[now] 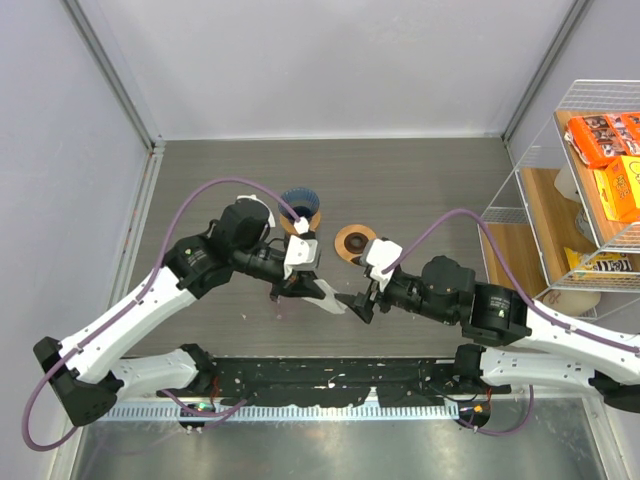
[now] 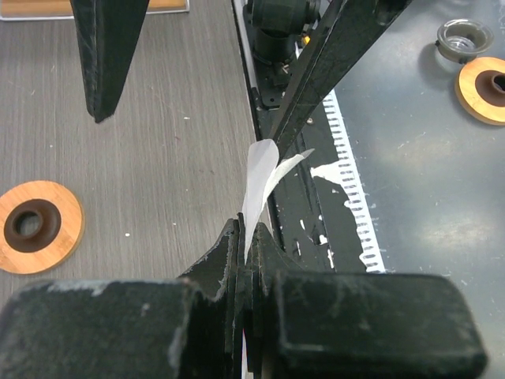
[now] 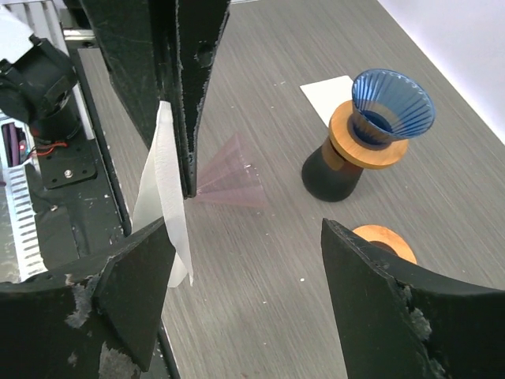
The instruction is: Place the coffee filter in the dripper
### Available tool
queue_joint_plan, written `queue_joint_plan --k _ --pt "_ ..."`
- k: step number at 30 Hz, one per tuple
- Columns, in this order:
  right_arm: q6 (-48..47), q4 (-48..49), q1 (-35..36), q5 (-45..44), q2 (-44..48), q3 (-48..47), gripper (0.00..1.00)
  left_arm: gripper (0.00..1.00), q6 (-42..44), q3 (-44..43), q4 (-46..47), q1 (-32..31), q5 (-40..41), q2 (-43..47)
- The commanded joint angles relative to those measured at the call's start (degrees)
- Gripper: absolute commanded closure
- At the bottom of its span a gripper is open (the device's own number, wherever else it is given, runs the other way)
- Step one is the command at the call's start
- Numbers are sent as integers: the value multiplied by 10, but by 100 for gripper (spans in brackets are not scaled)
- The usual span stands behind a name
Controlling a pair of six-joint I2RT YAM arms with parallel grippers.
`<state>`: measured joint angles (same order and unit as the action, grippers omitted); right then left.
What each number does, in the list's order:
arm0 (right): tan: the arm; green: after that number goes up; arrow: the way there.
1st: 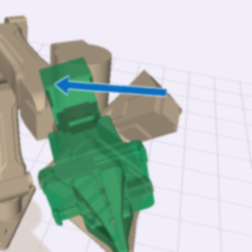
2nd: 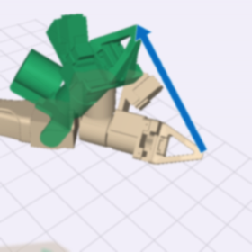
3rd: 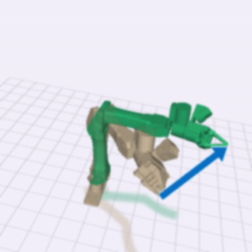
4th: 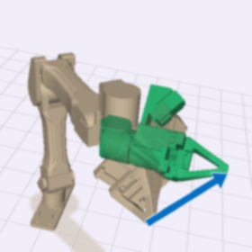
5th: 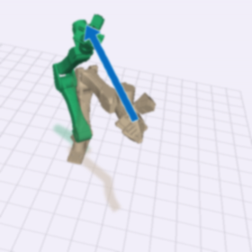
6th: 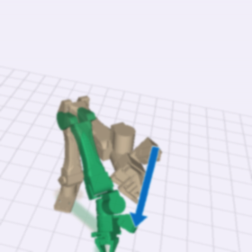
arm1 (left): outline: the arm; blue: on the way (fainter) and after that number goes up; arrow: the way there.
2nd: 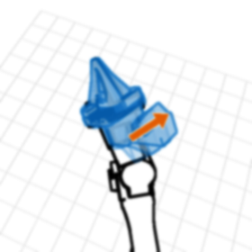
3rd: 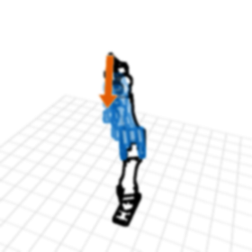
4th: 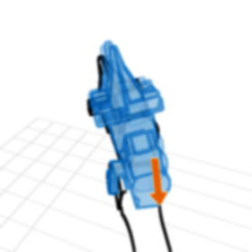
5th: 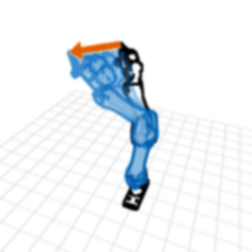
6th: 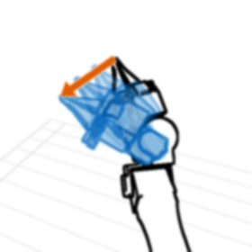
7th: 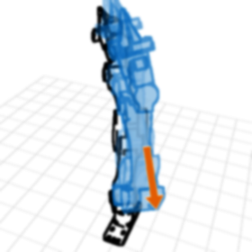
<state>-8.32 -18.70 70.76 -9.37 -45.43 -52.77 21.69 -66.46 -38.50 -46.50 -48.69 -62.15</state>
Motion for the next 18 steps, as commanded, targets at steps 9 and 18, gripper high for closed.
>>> queue_joint_plan --k 9,18 --pt "8 28 -9 57 -28 -13 33 100 48 -25 -14 -4 -48 26" --pt "29 58 -24 180 -25 6 53 100 61 -22 -13 -4 -62 35"
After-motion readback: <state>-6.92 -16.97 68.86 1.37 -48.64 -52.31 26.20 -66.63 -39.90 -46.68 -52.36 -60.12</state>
